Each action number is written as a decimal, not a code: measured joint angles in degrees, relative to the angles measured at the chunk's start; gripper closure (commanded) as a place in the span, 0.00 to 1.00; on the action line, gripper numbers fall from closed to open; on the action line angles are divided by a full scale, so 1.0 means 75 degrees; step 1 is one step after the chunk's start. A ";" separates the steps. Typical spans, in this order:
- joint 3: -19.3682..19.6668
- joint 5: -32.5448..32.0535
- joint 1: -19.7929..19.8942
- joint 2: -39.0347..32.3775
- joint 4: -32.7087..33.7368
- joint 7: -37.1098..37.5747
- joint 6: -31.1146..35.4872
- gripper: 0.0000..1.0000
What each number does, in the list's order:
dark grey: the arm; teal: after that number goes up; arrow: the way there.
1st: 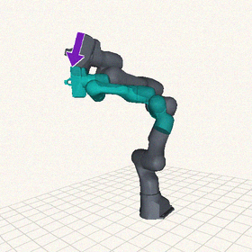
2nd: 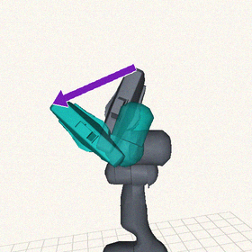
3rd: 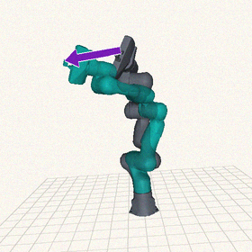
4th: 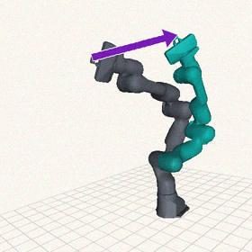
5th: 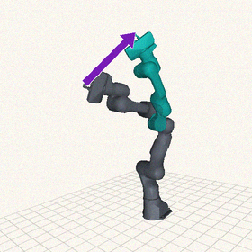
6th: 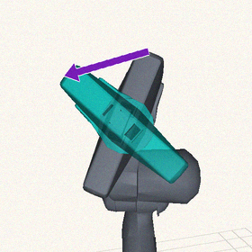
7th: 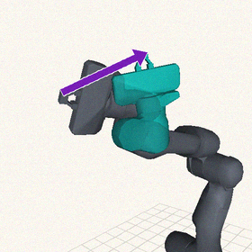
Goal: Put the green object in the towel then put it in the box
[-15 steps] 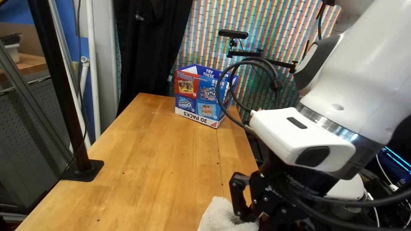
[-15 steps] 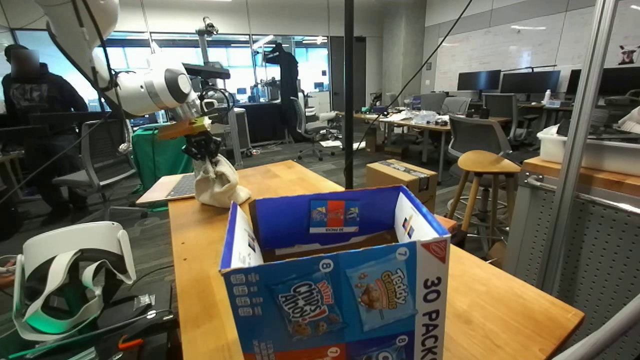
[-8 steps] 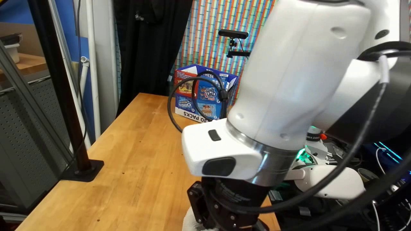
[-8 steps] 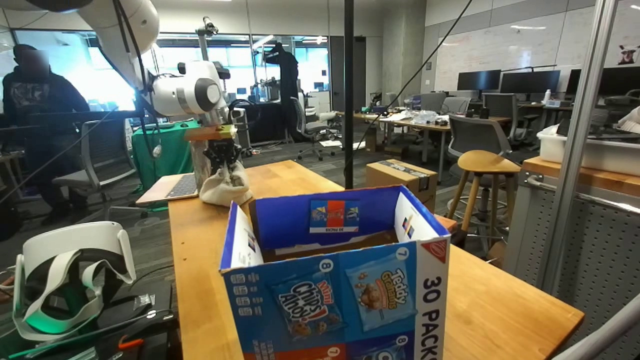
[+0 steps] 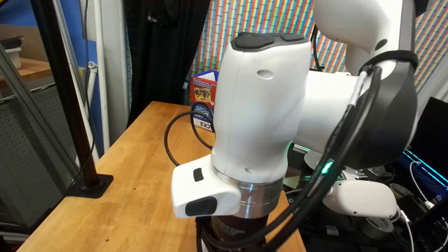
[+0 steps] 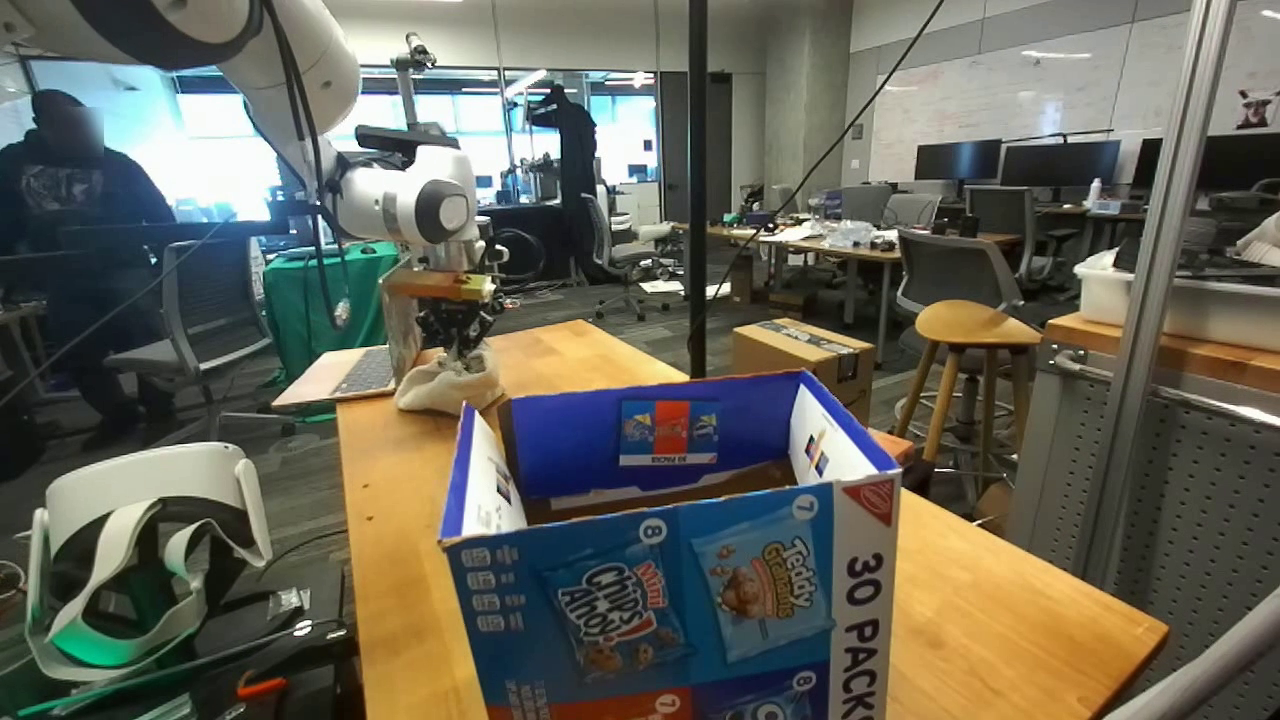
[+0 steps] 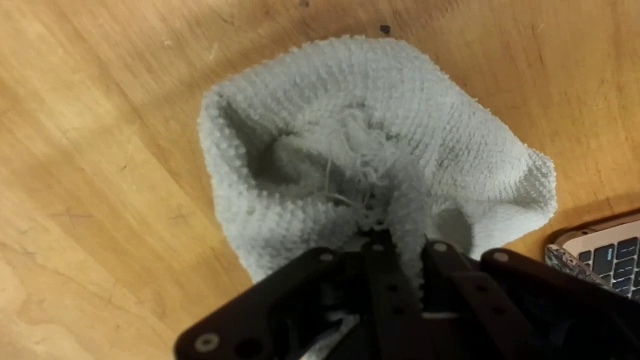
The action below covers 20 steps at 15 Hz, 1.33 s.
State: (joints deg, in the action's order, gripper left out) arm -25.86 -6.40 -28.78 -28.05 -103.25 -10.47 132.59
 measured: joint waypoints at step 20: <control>0.1993 -0.1083 0.0406 -0.0422 0.0312 0.0542 -0.1307 0.95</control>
State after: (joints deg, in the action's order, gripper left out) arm -10.92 -14.52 -25.74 -31.21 -100.91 -6.41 122.79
